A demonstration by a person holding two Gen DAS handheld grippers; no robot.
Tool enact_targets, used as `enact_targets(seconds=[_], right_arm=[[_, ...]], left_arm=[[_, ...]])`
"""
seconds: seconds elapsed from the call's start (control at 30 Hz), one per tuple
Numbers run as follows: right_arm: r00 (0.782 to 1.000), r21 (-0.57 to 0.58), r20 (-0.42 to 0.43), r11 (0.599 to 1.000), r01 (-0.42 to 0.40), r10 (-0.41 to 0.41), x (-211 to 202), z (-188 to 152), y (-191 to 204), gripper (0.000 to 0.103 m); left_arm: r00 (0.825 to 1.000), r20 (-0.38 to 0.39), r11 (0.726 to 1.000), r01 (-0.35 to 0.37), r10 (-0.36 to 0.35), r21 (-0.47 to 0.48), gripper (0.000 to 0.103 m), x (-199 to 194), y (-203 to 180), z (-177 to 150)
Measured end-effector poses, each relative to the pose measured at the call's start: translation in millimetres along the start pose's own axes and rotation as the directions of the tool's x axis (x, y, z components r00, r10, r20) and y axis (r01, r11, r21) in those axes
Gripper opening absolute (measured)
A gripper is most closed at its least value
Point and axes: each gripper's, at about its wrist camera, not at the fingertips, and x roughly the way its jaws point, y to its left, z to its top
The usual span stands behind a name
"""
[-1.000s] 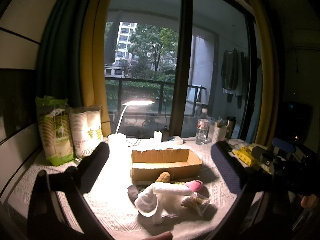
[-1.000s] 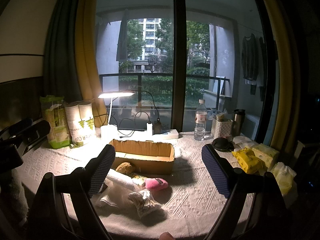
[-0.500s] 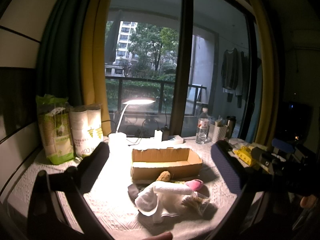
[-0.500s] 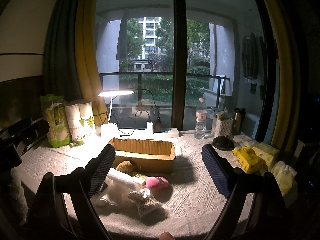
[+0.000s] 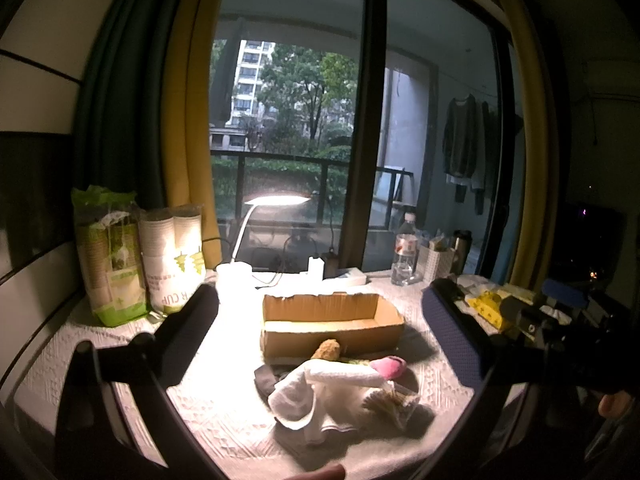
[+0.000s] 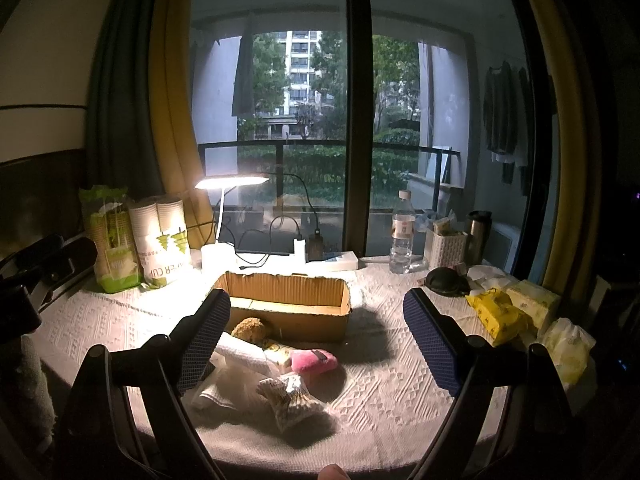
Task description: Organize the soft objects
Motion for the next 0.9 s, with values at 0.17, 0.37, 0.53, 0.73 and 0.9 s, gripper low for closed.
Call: enact_targets(seconds=[0.17,0.37,0.53,0.73,0.9], right_arm=[[1.000,0.000,-0.002,1.000,0.000,0.000,2,-1,0,0.090],[1.000,0.002,-0.025,1.000,-0.006,0.006,8,-7,-1,0.090],[0.998,0.008,-0.058,1.000,-0.012,0.012,18,-12,-1,0.090],[0.994,0.021,-0.111,1.000,-0.014,0.017,38,-18,-4,0.090],[0.981,0.034,-0.195,0.999,-0.015,0.021,66,-35,-7,0.090]], left_arm=[[1.000,-0.002,1.000,0.001,-0.001,-0.001,0.102,-1,0,-1],[1.000,-0.023,1.000,0.004,-0.004,-0.004,0.102,1,-3,-10],[0.998,-0.059,1.000,0.002,-0.002,-0.004,0.102,15,-3,-14],[0.993,-0.119,1.000,-0.011,0.011,-0.006,0.102,37,-2,-25],[0.976,-0.218,1.000,-0.012,0.008,-0.016,0.102,69,3,-45]])
